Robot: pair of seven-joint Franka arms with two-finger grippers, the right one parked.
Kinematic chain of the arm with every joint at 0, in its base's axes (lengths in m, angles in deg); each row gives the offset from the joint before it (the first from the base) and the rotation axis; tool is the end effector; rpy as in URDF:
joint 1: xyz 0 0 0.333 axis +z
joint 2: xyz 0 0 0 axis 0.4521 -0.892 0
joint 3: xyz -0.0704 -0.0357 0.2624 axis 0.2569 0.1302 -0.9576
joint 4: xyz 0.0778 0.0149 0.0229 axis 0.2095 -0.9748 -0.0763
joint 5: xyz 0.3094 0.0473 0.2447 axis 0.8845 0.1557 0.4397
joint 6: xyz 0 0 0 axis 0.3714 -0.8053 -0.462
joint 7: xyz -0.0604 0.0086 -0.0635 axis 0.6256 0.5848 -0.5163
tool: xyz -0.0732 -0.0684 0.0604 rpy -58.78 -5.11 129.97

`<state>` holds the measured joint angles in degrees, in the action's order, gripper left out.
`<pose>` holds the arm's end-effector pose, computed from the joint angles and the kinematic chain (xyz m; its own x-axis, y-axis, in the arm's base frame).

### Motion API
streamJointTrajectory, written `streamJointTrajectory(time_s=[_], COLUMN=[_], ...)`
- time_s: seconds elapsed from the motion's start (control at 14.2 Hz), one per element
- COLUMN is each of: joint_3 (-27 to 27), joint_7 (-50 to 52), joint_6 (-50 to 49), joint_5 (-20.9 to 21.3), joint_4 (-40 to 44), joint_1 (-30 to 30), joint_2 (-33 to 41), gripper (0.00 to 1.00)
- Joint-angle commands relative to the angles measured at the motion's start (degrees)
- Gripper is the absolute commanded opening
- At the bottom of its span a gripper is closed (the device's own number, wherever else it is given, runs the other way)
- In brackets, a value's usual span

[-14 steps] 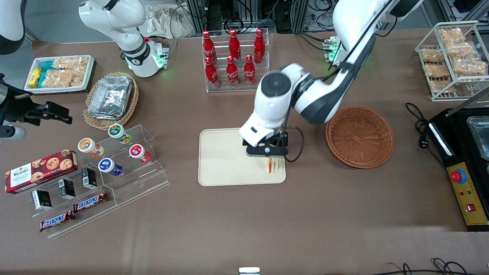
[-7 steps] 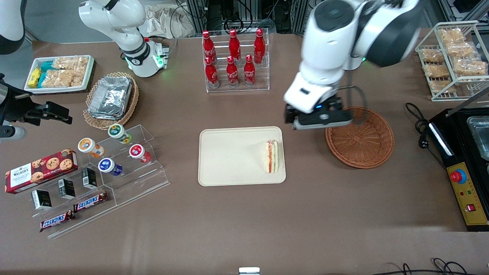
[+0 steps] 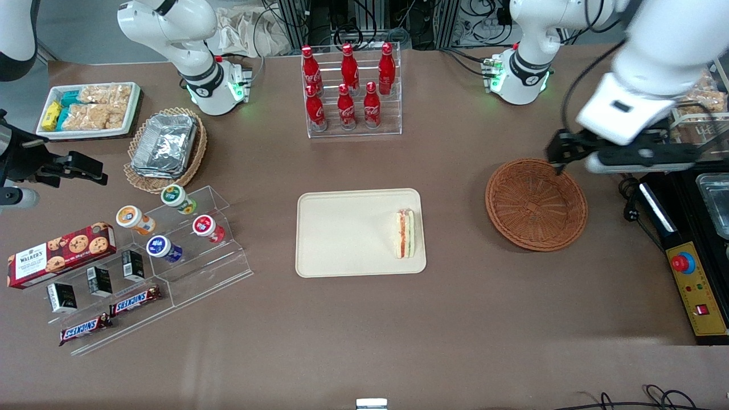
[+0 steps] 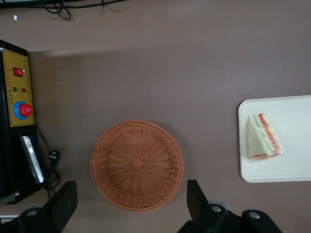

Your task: Place sandwich from basket to tray

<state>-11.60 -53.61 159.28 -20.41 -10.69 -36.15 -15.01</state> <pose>0.5471 -0.1161 0.5905 0.9926 -0.0647 0.1024 -0.0561 -0.9948 -0.0846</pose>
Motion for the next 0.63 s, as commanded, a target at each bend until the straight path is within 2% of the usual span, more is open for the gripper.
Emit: streamJointTrajectory(time_s=[0.0,0.14,0.28,0.35,0.42,0.56], joint_3=[-2.8,-3.1,-2.9,-2.9,-2.9,-3.0], joint_7=[-10.2,-13.7,-8.7,-6.5,-5.2,-5.0], joint_6=[1.0,0.6,1.0,1.3,1.9,2.2], joint_5=[-1.2,-0.9,-1.4,-3.1,-4.7,-5.1], joint_4=[-4.3,-4.2,-3.8,-3.4,-3.4,-3.9], joint_1=[1.4,2.9,3.0,3.0,3.0,3.1], joint_2=[2.9,2.5,1.2,0.5,0.5,0.6], gripper=[1.0,1.0,1.0,1.0,1.0,1.0])
